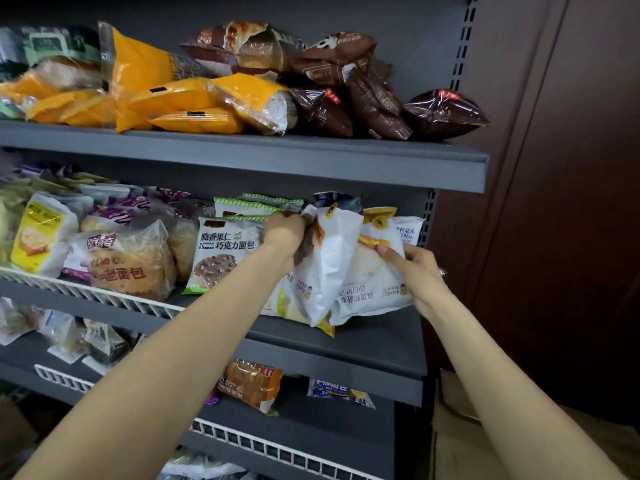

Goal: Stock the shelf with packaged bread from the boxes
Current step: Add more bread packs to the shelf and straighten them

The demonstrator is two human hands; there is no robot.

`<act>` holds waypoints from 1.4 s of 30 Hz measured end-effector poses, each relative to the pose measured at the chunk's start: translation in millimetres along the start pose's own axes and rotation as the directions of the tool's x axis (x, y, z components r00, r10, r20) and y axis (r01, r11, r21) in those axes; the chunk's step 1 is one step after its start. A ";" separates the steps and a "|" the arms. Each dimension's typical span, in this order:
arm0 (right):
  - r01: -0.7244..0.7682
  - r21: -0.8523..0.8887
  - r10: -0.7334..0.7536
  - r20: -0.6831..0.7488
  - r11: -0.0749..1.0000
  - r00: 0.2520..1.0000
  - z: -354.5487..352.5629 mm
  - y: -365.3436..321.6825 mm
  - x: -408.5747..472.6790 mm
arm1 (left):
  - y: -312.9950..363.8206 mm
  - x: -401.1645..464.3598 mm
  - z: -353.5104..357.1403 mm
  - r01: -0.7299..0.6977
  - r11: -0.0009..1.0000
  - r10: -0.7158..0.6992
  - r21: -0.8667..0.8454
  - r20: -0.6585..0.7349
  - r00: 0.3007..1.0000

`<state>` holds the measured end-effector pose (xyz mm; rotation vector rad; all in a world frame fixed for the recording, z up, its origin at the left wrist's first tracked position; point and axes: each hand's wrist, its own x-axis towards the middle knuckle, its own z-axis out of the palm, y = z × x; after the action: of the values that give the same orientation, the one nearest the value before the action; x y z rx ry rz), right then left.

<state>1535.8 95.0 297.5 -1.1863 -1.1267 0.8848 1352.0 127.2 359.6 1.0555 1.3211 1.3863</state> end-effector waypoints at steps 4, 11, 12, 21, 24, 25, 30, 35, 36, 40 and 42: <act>0.084 0.020 -0.078 -0.212 0.996 0.974 -23.9 -7.4 8.8 | -1.5 4.3 1.1 -0.053 0.990 0.061 0.130 -0.059 0.996; 0.194 -0.848 -0.560 -0.139 0.494 0.817 -53.2 -27.7 28.6 | 2.1 2.0 1.9 -0.124 0.921 0.175 0.370 -0.106 0.979; 0.171 -0.939 -0.587 -0.039 0.298 0.809 -50.4 -32.2 30.0 | 3.9 1.2 3.2 -0.147 0.905 0.207 0.399 -0.110 0.972; 0.245 -0.688 -0.259 0.542 -0.683 0.800 5.5 -25.8 57.5 | 3.1 6.0 0.4 -0.285 0.787 0.377 0.546 -0.060 0.924; 0.337 -0.677 -0.123 0.535 -0.655 0.836 9.9 7.6 63.0 | 1.0 8.5 -3.7 -0.284 0.782 0.369 0.554 -0.045 0.928; 0.378 -0.692 -0.049 0.512 -0.616 0.857 10.2 18.6 60.7 | 0.5 9.0 -5.0 -0.284 0.778 0.368 0.561 -0.040 0.929; 0.143 -0.988 -0.212 0.154 -0.065 0.965 4.6 45.3 56.4 | -1.7 11.6 -6.9 -0.281 0.782 0.352 0.557 -0.023 0.936; -0.142 -0.841 -0.102 -0.228 0.522 0.968 0.8 54.8 56.9 | -1.3 8.9 -3.2 -0.301 0.780 0.357 0.549 0.005 0.934; -0.167 -0.793 -0.083 -0.264 0.586 0.961 -0.7 55.4 59.4 | -1.6 9.4 -2.9 -0.304 0.781 0.359 0.545 0.006 0.933; 0.020 -0.405 -0.170 -0.338 0.914 0.926 2.1 55.5 67.4 | -2.3 10.7 -2.3 -0.291 0.793 0.340 0.536 0.008 0.941; 0.088 -0.522 -0.299 -0.335 0.848 0.894 7.1 59.0 72.6 | -2.1 10.4 -3.0 -0.288 0.796 0.334 0.532 0.010 0.943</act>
<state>1548.5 176.8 253.4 -1.5522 -1.1327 0.1570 1347.0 136.7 357.2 1.6638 1.7054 1.3392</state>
